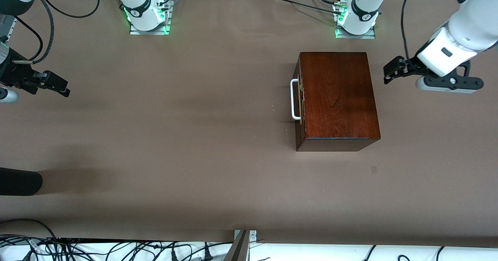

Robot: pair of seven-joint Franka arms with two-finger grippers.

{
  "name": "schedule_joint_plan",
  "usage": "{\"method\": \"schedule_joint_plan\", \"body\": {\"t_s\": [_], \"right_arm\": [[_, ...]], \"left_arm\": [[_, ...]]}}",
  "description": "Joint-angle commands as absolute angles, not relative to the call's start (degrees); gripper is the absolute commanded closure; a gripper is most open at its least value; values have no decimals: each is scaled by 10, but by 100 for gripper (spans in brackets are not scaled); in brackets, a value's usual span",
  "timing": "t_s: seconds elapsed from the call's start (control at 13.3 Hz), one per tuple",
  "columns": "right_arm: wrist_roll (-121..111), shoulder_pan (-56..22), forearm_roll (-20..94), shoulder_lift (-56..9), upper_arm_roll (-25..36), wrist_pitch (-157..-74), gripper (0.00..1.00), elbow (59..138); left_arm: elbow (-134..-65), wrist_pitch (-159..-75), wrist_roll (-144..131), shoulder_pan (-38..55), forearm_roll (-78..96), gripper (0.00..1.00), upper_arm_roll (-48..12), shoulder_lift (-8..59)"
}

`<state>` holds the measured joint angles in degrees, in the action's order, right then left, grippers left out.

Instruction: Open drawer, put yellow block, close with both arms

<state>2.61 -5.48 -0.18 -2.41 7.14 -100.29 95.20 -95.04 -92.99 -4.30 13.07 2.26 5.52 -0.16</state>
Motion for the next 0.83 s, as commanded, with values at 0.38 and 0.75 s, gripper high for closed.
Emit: {"method": "schedule_joint_plan", "body": {"t_s": [0.38, 0.75], "right_arm": [[25, -53, 1, -26, 72, -1001, 0, 952], [24, -52, 1, -26, 72, -1002, 0, 951]], "left_arm": [[-940, -925, -16, 107, 25, 0, 54, -7], [-940, -914, -38, 101, 30, 0, 54, -8]]}}
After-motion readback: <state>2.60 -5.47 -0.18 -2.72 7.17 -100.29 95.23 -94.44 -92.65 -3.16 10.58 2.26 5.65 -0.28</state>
